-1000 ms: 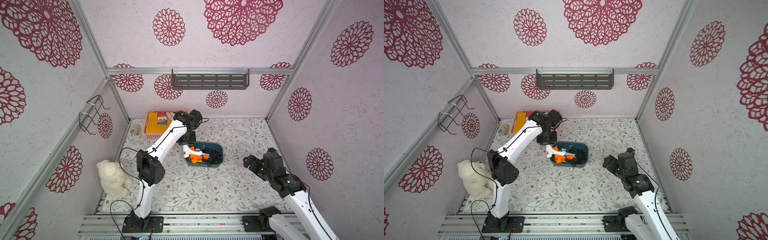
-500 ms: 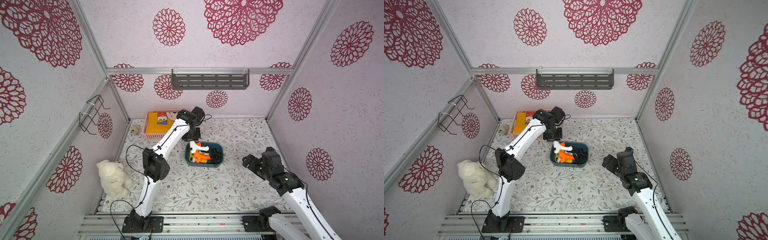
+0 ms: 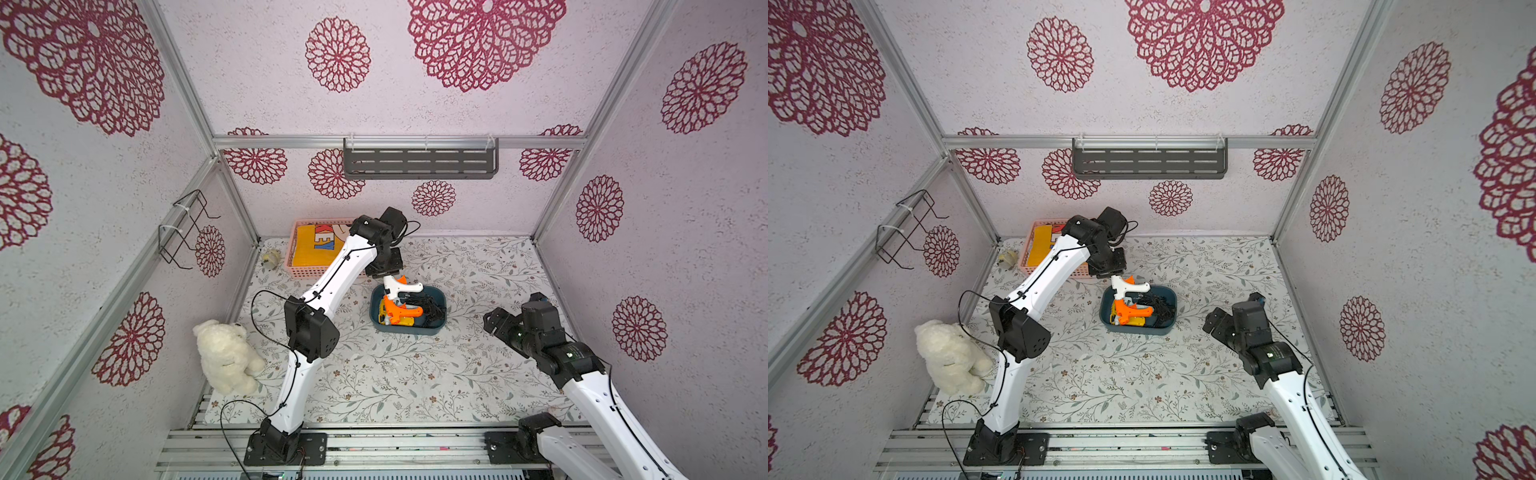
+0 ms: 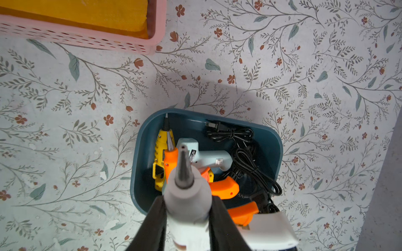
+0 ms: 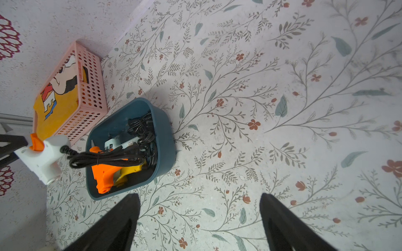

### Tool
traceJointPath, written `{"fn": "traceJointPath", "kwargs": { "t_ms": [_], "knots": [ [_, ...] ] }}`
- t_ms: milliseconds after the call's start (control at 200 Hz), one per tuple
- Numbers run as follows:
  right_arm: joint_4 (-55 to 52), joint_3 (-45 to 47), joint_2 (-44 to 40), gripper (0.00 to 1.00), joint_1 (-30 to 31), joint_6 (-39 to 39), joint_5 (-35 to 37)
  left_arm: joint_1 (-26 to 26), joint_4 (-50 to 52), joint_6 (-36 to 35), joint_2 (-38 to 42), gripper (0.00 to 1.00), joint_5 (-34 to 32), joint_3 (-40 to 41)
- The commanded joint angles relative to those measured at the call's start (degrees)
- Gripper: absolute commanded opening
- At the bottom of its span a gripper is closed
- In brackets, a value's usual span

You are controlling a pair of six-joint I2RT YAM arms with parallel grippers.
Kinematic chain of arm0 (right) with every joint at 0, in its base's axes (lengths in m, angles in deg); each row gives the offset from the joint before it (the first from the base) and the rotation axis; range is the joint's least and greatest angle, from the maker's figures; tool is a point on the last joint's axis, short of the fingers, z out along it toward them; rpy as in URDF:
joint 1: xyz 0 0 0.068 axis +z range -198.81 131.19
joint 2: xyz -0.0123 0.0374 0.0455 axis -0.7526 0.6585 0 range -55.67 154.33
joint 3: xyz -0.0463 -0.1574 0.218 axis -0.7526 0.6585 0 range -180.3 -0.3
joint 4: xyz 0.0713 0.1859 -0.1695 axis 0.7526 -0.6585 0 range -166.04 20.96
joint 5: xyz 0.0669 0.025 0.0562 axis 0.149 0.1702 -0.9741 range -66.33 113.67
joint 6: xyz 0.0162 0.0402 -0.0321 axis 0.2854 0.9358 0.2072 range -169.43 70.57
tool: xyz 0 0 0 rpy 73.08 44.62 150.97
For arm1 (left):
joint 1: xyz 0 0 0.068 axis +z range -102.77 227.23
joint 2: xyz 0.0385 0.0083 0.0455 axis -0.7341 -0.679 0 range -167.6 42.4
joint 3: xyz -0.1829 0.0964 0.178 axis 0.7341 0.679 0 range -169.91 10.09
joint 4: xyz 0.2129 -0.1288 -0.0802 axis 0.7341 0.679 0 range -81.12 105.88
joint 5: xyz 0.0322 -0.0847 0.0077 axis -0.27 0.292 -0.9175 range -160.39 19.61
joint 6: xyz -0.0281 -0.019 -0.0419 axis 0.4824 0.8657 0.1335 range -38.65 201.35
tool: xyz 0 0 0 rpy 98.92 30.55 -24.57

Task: Put the hot melt glue gun into the storage box
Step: Place the hot melt adhesive gun in the storage box.

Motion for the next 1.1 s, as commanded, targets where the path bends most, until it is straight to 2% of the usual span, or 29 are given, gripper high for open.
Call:
{"fn": "traceJointPath", "kwargs": {
  "t_ms": [0, 535, 776, 1096],
  "knots": [
    [0.94, -2.32, 0.27, 0.93, -0.33, -1.29, -0.31, 1.63, -3.31, 1.4, -2.95, 0.13, 0.24, -0.19],
    [1.56, -0.68, 1.16, 0.93, -0.46, -1.33, -0.91, 0.63, -0.46, -1.47, -8.24, 0.13, -3.03, 1.88],
    [1.75, -0.16, 1.25, 0.93, -0.41, -1.2, -1.27, -0.8, -0.53, -1.62, -6.22, 0.14, -1.59, 6.26],
    [2.0, 0.27, 1.25, 0.93, -0.44, -1.11, -1.79, -2.54, 2.8, -0.3, -1.04, 0.15, -0.12, 8.21]
  ]
}}
